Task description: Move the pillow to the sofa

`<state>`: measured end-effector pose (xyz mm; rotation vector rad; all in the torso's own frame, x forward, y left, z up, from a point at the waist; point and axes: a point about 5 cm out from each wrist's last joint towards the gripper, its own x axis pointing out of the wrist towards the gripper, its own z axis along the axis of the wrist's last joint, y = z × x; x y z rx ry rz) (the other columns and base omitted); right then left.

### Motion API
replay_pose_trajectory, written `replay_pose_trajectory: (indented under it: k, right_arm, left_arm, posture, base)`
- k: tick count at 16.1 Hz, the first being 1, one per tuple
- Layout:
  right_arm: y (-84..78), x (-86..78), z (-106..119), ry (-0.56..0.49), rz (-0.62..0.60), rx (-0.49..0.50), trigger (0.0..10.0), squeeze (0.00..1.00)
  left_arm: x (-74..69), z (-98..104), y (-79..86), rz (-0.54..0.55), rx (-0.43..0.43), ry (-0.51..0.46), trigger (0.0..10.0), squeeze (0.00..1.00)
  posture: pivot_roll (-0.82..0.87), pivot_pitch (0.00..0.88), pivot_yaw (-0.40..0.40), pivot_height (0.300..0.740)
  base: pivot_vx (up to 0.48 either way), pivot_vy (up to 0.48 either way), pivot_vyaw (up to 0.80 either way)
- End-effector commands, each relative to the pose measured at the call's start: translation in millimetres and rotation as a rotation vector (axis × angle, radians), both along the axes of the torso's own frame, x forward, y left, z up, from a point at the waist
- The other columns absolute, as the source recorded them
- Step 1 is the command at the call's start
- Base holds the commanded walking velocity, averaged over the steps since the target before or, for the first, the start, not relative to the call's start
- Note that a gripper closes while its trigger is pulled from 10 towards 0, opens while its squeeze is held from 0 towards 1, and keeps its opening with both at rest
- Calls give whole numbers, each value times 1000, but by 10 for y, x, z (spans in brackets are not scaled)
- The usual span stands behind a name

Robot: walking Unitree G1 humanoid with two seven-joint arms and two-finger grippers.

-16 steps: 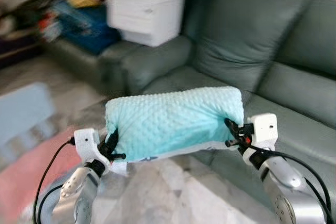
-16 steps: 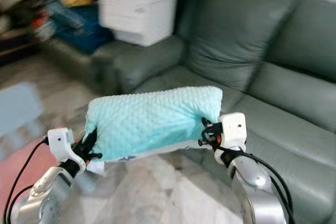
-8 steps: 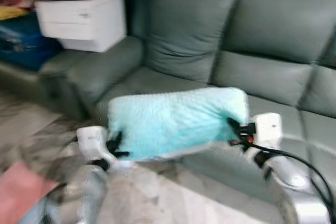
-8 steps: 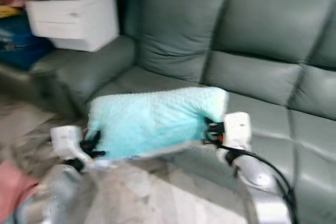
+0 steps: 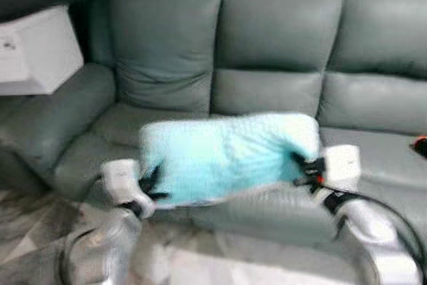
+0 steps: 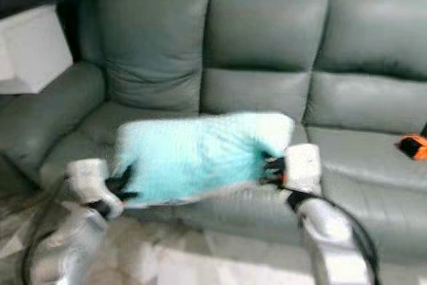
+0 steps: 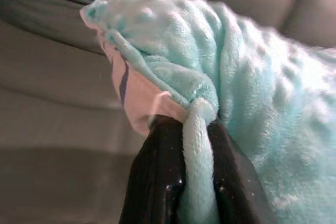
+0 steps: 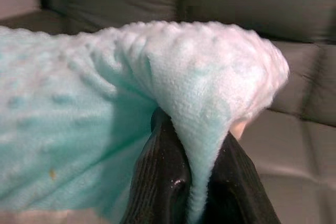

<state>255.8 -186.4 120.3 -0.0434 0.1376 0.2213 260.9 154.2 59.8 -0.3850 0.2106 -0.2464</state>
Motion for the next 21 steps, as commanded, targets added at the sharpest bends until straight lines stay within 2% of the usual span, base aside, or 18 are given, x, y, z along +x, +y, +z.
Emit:
replay_pose_trajectory:
  k: [1, 4, 11, 19, 21]
  right_arm:
    - [67, 25, 90, -40, 23, 10, 10000, 0]
    - [72, 27, 94, -42, 23, 10, 10000, 0]
    - [85, 30, 83, -40, 21, 14, 10000, 0]
    - [89, 41, 84, -43, 18, 15, 10000, 0]
    - [92, 32, 73, -40, 16, 17, 10000, 0]
  left_arm:
    - [19, 45, 103, 15, 26, -17, 10000, 0]
    - [20, 43, 106, 13, 29, -15, 10000, 0]
    - [39, 19, 119, 56, 58, 12, 10000, 0]
    - [64, 29, 108, 62, 69, 7, 10000, 0]
    - [63, 29, 108, 55, 72, 5, 10000, 0]
  posture:
    - [-207, 0, -7, 740]
    - [-206, 0, -7, 740]
    - [-204, 0, -4, 740]
    - [-203, 0, 1, 740]
    - [-198, 0, 2, 740]
  base:
    - [255, 0, -744]
    - [254, 0, -744]
    - [0, 0, 0]
    - [0, 0, 0]
    - [0, -259, 0]
